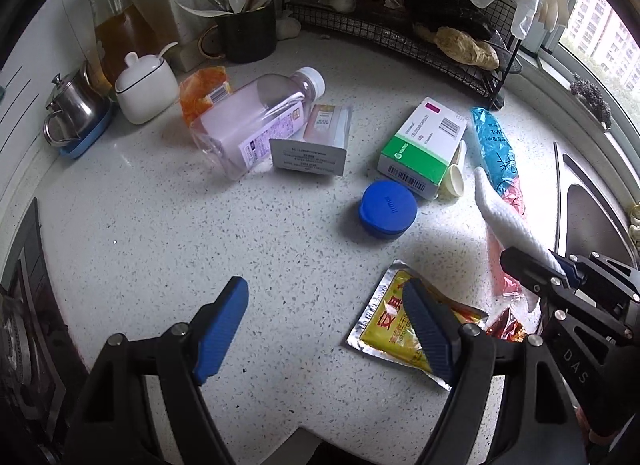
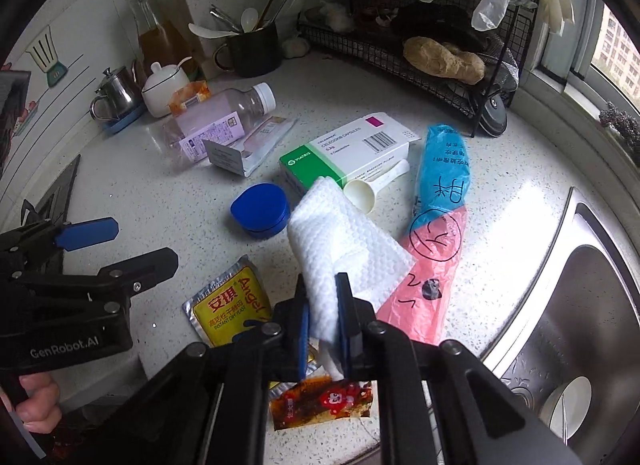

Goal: Collect trash
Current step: 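Grasp the white wet wipe with the right tool while the left tool grasps the blue round lid, then carry the wet wipe and blue lid down to the red bin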

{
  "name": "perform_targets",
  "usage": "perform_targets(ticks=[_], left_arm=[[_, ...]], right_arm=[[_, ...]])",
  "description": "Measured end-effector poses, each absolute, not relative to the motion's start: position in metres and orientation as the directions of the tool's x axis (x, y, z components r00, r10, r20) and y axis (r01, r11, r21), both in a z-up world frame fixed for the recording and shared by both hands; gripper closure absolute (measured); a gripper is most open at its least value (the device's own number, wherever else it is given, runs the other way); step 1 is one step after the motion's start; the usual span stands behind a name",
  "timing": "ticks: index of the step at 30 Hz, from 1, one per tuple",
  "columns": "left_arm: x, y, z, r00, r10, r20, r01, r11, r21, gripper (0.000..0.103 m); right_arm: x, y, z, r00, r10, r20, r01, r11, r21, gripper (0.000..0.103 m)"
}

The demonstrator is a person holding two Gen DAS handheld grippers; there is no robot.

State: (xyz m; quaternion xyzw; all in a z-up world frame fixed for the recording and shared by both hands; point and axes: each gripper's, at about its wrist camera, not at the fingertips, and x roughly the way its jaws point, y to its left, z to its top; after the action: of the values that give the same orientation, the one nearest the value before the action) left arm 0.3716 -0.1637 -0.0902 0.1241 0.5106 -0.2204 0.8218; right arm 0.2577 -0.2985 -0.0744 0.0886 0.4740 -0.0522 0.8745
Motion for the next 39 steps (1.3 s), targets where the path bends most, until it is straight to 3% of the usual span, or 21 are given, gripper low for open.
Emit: perform_targets(ticks=[7,21,28,39], left_arm=[[0.389,-0.196,-0.099,0.325,-0.266,-0.908,0.575,0.818,-0.034,0.025],[0.429,-0.243,-0.141,0.263,-0.21,-0.942,0.645,0.764,0.01,0.026],[0.432,-0.249,-0.145,0.266,-0.232,-0.936,0.66,0.751,0.002,0.06],[0.402,-0.226,-0.123,0.3,-0.259,-0.918,0.659,0.752,0.003,0.06]], right_arm=[[0.259,-0.316,-0.078,0.54,-0.033,-0.841,0.254,0.959,0.125,0.092],[0.275,-0.338,-0.099,0.486,-0.002,-0.874,0.307,0.937,0.168,0.092],[0.277,-0.337,-0.1,0.485,0.005,-0.874,0.3,0.938,0.171,0.092],[0.269,-0.326,-0.087,0.515,-0.002,-0.857,0.269,0.95,0.16,0.092]])
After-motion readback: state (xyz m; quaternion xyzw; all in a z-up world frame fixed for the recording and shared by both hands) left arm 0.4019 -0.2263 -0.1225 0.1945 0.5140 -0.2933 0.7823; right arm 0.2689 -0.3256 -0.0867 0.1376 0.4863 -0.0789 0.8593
